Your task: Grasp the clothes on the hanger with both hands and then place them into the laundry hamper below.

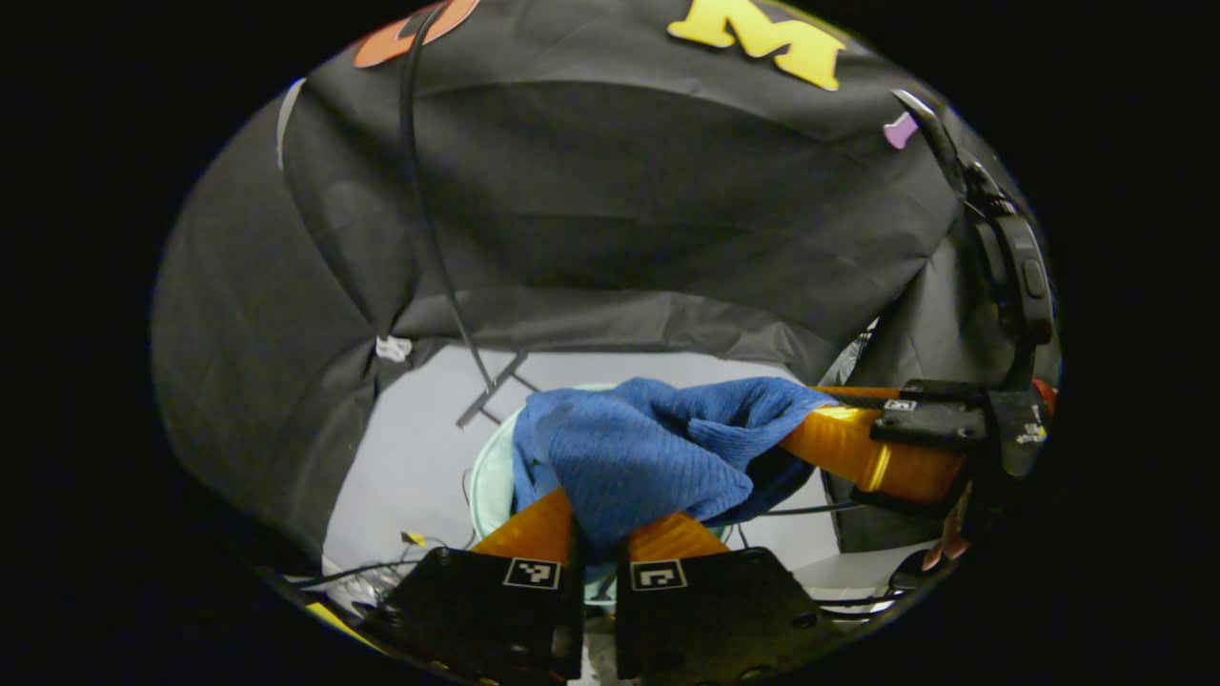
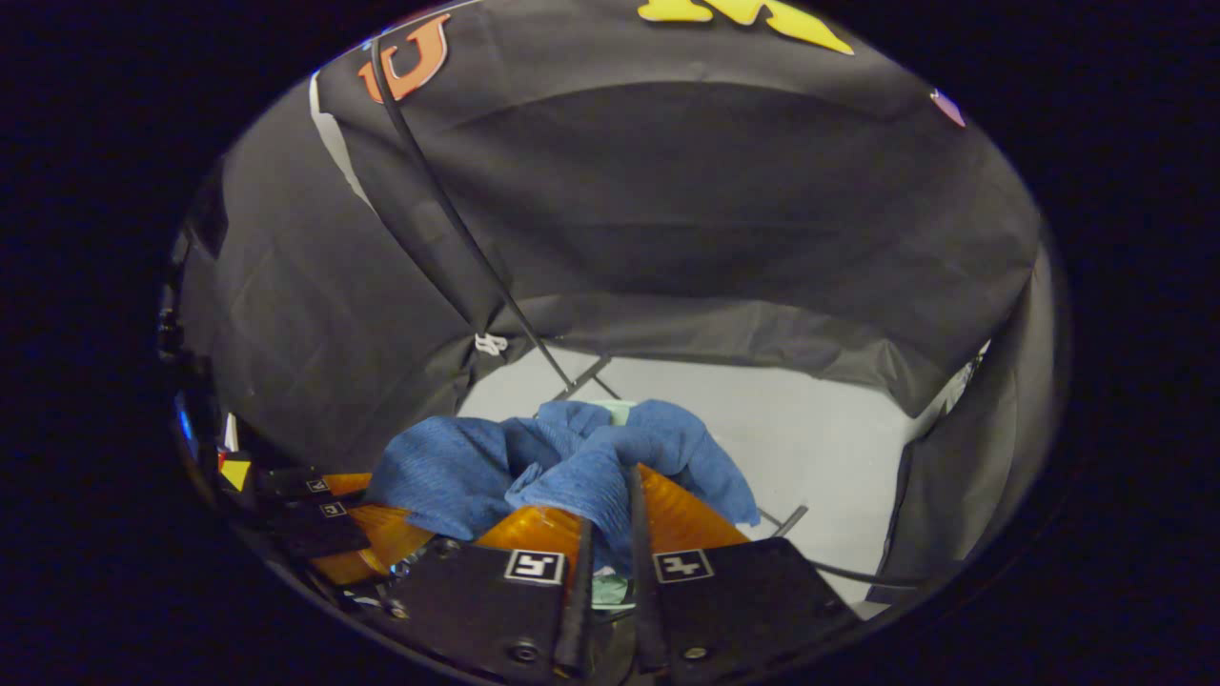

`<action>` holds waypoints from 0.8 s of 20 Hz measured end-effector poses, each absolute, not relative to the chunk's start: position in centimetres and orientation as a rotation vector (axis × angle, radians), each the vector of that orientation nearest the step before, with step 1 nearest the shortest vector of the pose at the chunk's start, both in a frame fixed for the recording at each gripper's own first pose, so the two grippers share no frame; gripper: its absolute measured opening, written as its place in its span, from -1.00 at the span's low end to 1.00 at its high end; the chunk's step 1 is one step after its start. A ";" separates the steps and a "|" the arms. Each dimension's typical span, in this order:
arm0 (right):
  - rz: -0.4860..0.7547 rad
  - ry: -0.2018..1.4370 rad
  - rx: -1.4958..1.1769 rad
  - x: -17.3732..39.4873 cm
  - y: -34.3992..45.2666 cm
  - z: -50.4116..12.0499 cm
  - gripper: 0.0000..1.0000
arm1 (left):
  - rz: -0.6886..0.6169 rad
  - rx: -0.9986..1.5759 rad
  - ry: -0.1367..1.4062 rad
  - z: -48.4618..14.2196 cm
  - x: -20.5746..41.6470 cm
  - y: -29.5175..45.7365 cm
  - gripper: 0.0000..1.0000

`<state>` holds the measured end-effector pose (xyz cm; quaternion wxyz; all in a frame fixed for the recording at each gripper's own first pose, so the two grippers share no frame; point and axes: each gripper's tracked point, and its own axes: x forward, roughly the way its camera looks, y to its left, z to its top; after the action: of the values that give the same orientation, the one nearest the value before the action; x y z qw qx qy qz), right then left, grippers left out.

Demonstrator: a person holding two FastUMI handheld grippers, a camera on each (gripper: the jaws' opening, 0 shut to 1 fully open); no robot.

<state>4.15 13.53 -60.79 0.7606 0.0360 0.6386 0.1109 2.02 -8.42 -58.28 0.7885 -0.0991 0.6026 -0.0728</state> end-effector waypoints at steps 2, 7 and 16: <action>0.231 1.444 0.073 2.8 13.0 -61.6 -0.27 | -0.123 -0.218 1.365 -59.2 0.4 -7.6 -0.22; 0.238 1.483 0.030 1.6 11.1 -60.9 0.22 | -0.142 -0.221 1.384 -58.1 0.0 -7.4 0.75; 0.214 1.260 -0.054 2.7 8.3 -51.8 0.28 | -0.151 -0.155 1.266 -54.2 0.9 -5.3 1.00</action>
<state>2.71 8.31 -51.82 0.8022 -0.0253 0.5880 0.0998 0.89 -5.33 -54.19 0.8009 -0.0723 0.5903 -0.0702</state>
